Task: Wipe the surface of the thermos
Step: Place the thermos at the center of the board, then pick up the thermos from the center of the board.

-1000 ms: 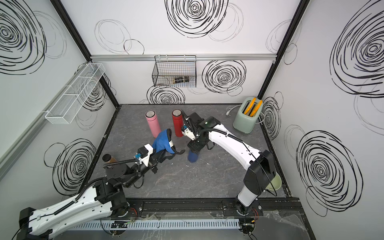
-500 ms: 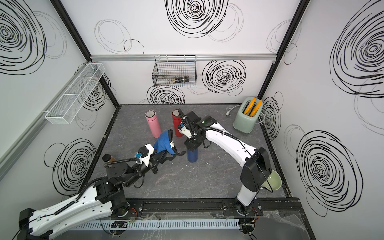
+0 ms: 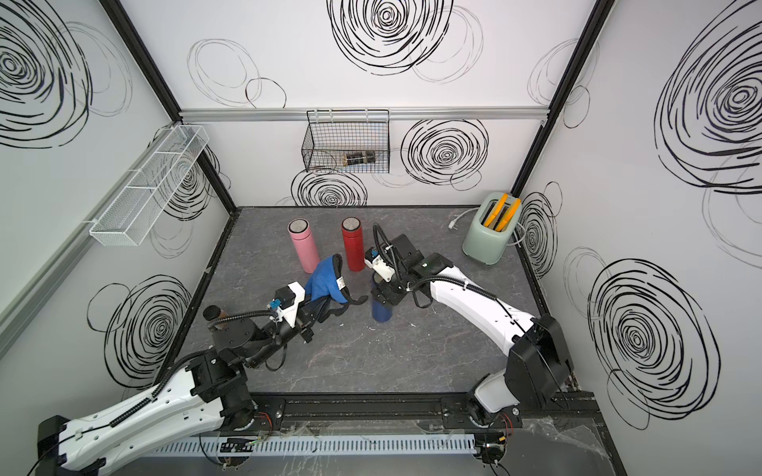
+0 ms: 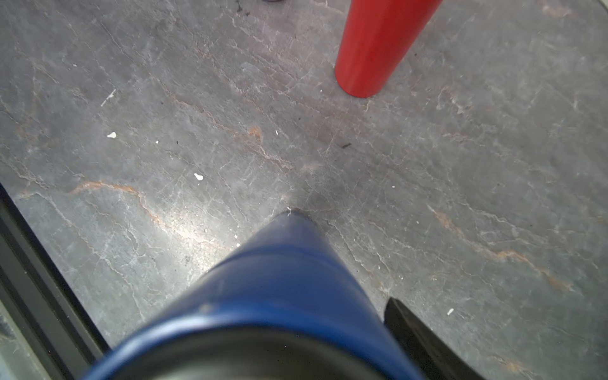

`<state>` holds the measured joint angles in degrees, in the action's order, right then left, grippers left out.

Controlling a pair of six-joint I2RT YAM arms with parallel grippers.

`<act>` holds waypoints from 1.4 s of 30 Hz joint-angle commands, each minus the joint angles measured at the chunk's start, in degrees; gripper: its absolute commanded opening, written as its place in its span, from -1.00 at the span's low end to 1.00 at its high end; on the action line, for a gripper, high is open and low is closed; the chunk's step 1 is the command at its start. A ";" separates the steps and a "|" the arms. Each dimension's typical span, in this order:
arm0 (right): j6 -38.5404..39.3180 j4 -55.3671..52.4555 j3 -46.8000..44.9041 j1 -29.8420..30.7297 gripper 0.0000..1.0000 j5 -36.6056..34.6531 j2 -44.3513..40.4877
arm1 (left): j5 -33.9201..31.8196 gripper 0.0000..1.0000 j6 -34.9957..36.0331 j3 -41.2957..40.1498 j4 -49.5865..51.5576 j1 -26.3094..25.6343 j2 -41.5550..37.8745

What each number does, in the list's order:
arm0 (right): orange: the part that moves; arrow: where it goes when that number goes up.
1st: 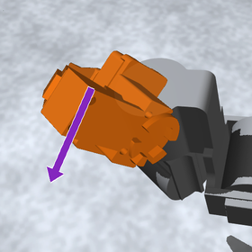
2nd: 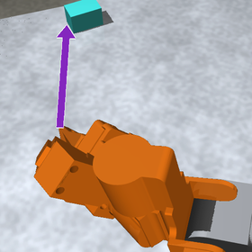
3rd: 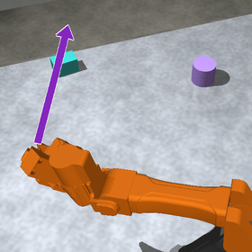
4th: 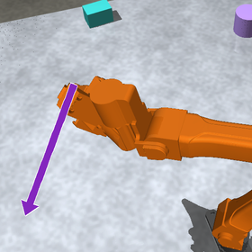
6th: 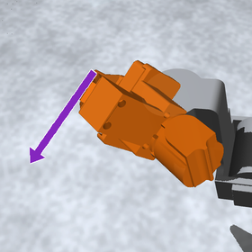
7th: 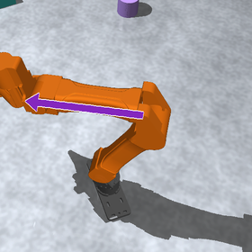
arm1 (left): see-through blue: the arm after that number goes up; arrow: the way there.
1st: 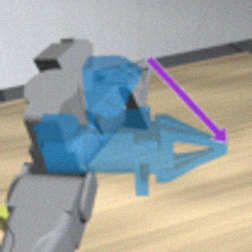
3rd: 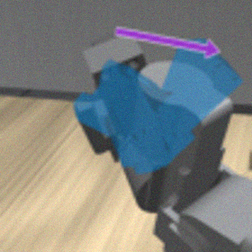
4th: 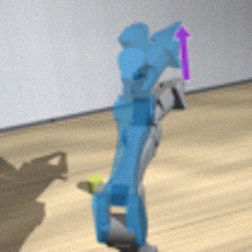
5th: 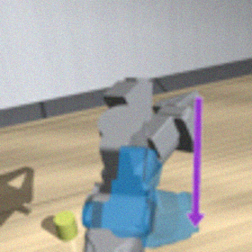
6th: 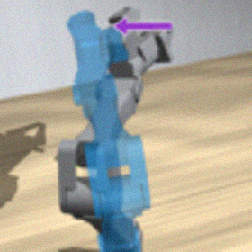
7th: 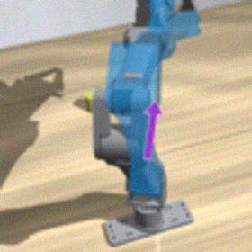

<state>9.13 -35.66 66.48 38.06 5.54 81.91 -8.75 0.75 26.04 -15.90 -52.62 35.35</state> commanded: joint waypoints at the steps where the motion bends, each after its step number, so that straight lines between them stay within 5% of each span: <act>1: -0.23 9.66 -7.28 -0.70 0.72 0.34 -3.29 | 2.18 -1.00 -1.81 1.91 -3.23 0.96 0.15; 8: -1.53 28.71 -20.37 -0.79 0.74 -1.56 -11.83 | 2.62 -1.00 -2.16 1.82 -3.37 1.37 0.24; 26: -6.22 46.78 -34.30 -2.02 0.75 2.24 -19.53 | 3.21 -1.00 -2.48 1.81 -4.02 2.10 0.81; 42: -6.79 63.75 -42.08 -2.03 0.78 6.00 -16.98 | 4.42 -1.00 -2.86 2.87 -2.89 3.13 1.56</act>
<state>2.59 22.65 24.62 36.29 10.79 63.92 -4.95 -1.34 26.30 -16.36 -49.91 37.30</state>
